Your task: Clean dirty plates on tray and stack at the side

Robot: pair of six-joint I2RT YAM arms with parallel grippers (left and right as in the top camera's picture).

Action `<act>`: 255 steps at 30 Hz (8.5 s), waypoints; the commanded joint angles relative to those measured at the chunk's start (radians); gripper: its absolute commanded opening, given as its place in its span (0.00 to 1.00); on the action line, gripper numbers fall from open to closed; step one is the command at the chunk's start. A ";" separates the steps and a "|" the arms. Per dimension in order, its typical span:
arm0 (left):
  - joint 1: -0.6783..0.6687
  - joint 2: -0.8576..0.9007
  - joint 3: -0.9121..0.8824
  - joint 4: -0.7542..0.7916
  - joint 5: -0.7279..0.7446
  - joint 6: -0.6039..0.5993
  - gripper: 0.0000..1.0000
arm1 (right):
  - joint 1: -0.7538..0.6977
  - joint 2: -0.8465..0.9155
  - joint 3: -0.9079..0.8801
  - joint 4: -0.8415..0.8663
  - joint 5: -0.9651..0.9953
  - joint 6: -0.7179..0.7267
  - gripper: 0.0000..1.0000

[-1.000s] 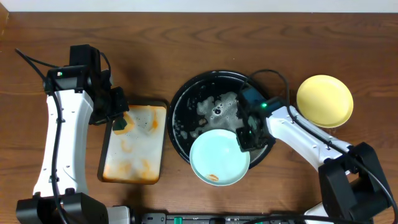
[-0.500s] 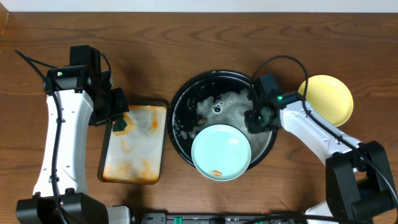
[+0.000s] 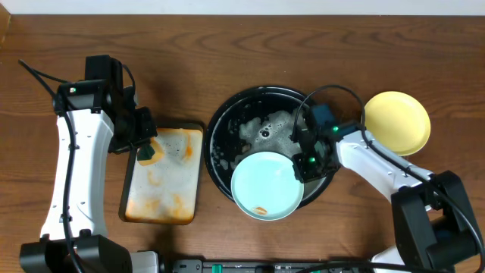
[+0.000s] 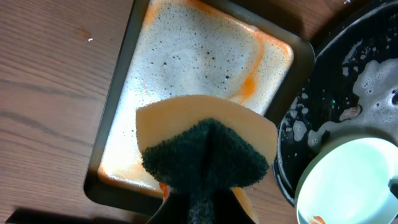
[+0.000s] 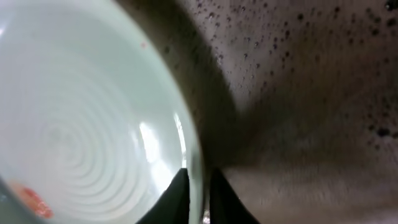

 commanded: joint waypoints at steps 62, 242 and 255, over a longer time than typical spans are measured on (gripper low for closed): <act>0.003 -0.008 -0.001 0.016 -0.001 0.009 0.09 | -0.042 -0.010 0.074 0.180 -0.023 -0.394 0.28; -0.709 0.396 0.075 0.329 -0.399 -0.369 0.10 | -0.049 0.052 0.074 0.187 0.351 0.034 0.01; -0.504 0.063 0.067 0.144 -0.398 -0.356 0.08 | -0.012 -0.209 0.078 0.186 0.444 -0.084 0.01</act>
